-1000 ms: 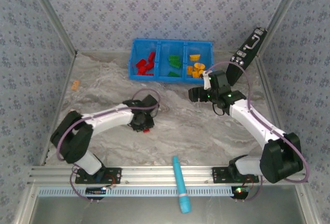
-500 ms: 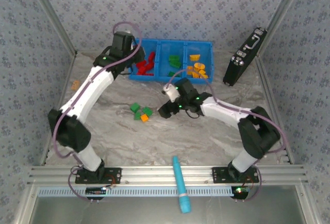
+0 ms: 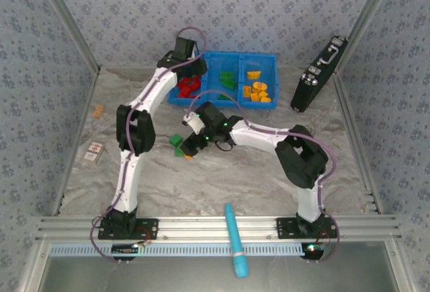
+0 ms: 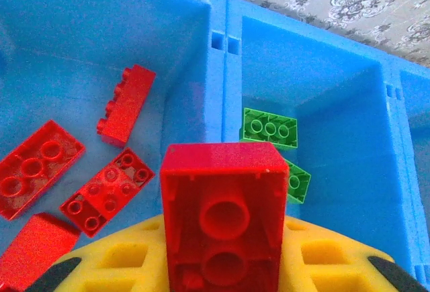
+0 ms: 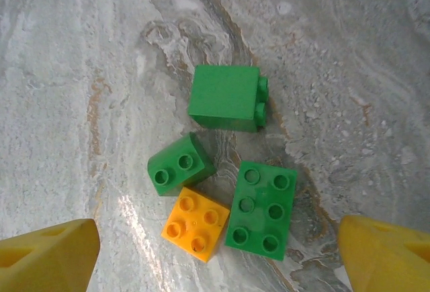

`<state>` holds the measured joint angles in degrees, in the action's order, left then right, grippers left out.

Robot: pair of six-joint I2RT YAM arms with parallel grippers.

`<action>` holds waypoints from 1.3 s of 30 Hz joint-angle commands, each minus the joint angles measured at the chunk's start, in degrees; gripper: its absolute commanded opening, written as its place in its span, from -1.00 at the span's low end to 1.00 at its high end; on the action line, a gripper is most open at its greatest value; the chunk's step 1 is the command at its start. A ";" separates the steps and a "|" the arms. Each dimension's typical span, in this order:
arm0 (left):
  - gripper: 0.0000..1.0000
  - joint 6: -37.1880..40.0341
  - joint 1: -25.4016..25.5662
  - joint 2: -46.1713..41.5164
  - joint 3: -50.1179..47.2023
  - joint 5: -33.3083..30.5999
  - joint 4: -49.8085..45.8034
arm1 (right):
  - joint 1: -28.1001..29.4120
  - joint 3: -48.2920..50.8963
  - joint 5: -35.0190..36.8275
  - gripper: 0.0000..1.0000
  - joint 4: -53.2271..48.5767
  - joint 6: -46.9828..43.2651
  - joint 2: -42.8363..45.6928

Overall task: Sort the legos into containers by color
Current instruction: Place the lego in the container, then pick up the lego from the center of the table.

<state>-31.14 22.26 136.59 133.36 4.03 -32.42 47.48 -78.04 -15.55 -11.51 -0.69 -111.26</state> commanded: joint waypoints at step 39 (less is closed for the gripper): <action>0.34 -0.16 -2.84 -0.85 3.20 3.59 -0.96 | 0.58 -14.13 8.96 0.48 -11.11 4.71 -14.70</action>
<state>-33.01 19.75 141.36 136.84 5.93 -33.36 47.62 -90.28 -8.29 -19.77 3.46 -124.33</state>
